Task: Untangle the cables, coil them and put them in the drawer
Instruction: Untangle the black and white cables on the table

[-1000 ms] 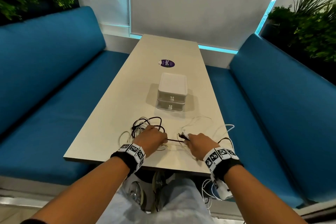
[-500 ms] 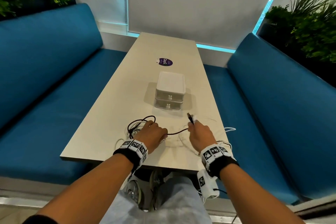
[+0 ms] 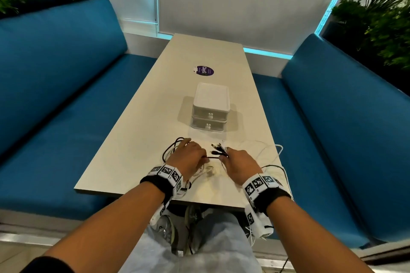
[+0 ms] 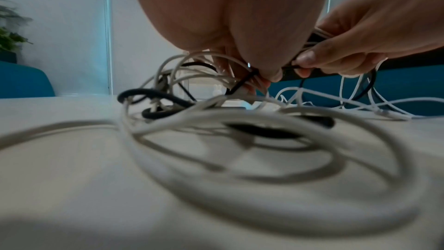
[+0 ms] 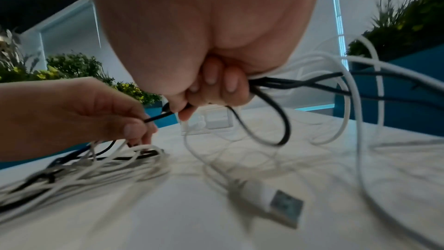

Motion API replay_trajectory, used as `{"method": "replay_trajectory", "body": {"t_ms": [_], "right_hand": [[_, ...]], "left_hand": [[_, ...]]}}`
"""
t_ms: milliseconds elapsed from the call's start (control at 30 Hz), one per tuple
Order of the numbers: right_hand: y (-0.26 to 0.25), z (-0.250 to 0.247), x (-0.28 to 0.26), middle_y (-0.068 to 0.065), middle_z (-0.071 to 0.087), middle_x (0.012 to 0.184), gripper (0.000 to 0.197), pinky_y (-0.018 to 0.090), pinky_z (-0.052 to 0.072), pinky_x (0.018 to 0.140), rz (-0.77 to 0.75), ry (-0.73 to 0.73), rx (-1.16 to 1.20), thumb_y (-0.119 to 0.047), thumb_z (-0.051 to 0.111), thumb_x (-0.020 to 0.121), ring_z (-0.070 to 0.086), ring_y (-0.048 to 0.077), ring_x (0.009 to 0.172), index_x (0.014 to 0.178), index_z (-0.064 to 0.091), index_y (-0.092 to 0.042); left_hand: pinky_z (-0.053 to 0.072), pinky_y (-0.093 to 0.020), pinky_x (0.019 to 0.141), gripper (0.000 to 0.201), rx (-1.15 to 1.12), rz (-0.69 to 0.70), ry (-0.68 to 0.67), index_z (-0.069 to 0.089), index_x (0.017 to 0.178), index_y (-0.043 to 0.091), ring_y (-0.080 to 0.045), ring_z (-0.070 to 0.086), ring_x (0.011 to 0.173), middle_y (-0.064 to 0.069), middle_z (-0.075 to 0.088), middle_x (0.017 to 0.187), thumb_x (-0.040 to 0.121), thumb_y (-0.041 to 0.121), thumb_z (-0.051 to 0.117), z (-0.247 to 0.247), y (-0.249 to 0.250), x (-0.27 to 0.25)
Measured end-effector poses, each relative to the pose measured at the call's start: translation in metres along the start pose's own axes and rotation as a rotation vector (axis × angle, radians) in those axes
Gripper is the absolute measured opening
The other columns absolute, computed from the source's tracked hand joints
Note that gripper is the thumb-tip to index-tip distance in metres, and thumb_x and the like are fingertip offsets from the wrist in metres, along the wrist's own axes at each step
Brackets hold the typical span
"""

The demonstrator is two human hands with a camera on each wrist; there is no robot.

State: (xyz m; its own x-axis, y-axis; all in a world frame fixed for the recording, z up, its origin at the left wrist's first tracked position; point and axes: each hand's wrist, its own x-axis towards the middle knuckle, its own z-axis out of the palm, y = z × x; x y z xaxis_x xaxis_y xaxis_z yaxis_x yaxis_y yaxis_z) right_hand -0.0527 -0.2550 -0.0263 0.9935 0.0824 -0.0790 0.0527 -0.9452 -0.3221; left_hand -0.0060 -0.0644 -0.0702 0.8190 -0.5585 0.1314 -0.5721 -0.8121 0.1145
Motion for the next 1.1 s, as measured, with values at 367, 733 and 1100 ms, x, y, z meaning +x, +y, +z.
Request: {"method": "replay_trajectory", "body": {"t_ms": [367, 733, 1100], "right_hand": [[0.058, -0.025, -0.001, 0.009, 0.063, 0.096, 0.029, 0.035, 0.045, 0.068, 0.341, 0.049, -0.137, -0.037, 0.039, 0.101, 0.058, 0.03, 0.08, 0.104, 0.057, -0.015], [0.011, -0.011, 0.006, 0.021, 0.064, 0.094, 0.028, 0.034, 0.039, 0.066, 0.177, 0.298, 0.318, -0.029, 0.039, 0.103, 0.059, 0.04, 0.086, 0.101, 0.053, -0.006], [0.003, 0.007, 0.007, 0.01, 0.069, 0.093, 0.027, 0.034, 0.046, 0.071, -0.001, 0.011, 0.215, -0.037, 0.049, 0.098, 0.063, 0.03, 0.088, 0.107, 0.063, -0.016]], "left_hand": [[0.009, -0.047, 0.118, 0.028, 0.221, 0.004, -0.055, 0.065, 0.116, 0.031, -0.02, 0.045, 0.125, 0.006, 0.059, 0.12, 0.102, 0.035, 0.041, -0.009, -0.014, 0.002], [0.005, -0.053, 0.118, 0.022, 0.226, -0.002, -0.073, 0.066, 0.107, 0.023, -0.018, 0.044, 0.126, 0.003, 0.061, 0.113, 0.097, 0.026, 0.046, -0.008, 0.008, 0.003], [0.015, -0.034, 0.116, 0.012, -0.09, -0.002, 0.013, 0.055, 0.101, 0.019, -0.02, 0.054, 0.113, 0.0, 0.064, 0.105, 0.097, 0.015, 0.045, -0.012, 0.018, 0.007]]}}
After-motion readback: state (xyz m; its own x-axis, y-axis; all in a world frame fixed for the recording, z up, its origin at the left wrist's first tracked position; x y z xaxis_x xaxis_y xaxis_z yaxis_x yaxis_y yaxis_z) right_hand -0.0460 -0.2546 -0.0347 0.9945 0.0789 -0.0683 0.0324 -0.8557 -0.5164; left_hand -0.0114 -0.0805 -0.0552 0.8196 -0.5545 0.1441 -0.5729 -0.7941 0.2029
